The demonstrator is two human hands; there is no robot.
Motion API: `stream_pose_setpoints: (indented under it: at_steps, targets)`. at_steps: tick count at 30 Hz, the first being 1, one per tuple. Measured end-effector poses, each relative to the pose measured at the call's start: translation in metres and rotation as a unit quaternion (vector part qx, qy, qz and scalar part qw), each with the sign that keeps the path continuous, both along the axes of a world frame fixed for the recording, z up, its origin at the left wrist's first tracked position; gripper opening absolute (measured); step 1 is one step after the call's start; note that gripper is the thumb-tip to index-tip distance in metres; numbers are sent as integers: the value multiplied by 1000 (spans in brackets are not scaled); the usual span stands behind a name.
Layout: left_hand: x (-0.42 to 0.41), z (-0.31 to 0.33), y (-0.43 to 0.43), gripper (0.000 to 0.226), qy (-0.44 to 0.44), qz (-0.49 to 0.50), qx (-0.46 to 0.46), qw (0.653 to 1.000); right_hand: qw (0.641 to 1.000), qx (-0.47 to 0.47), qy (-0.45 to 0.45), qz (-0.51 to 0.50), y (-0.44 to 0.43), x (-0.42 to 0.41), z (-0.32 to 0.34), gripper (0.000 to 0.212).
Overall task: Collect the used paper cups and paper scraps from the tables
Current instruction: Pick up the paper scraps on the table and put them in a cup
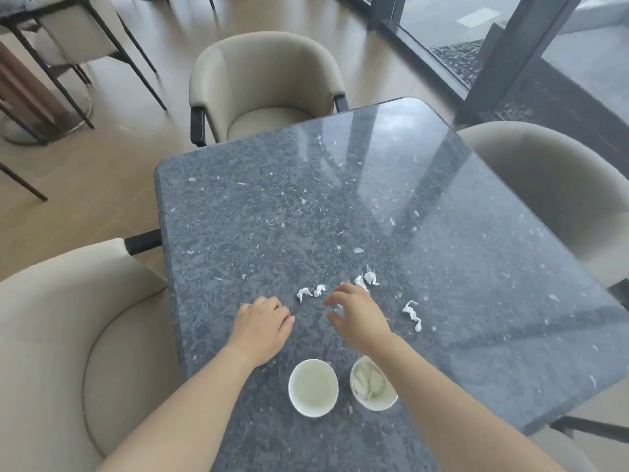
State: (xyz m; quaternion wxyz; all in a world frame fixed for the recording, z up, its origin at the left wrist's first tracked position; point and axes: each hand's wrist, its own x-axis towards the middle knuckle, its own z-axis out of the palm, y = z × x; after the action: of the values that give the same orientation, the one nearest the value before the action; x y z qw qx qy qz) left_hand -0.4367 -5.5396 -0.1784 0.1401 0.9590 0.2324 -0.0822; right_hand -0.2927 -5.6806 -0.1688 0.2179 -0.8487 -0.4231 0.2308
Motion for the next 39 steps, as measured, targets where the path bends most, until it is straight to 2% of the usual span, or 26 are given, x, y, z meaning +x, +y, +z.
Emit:
stream_pose_setpoints:
  at_steps: [6, 10, 15, 21, 27, 33, 39]
  targets:
    - [2, -12, 2, 20, -59, 18, 39, 997, 997, -54, 2, 47, 40, 5, -28, 39]
    - [12, -14, 10, 21, -79, 34, 22, 996, 993, -82, -5, 90, 54, 9, -45, 47]
    - [25, -13, 19, 20, -93, 51, 23, 994, 992, -70, -6, 103, 58, 12, -57, 21]
    - [45, -15, 13, 22, -80, 79, 29, 993, 999, -27, 15, 32, 41, 23, -53, 21]
    - [66, -14, -16, 32, -66, 74, 2, 995, 998, 19, -41, -37, 1, 54, -40, 14]
    - [69, -16, -24, 33, -65, 40, -1, 997, 992, 36, -31, -118, -25, 60, -49, 35]
    - [73, -17, -16, 34, -64, 9, 0, 998, 992, -48, -39, -113, -20, 67, -51, 66]
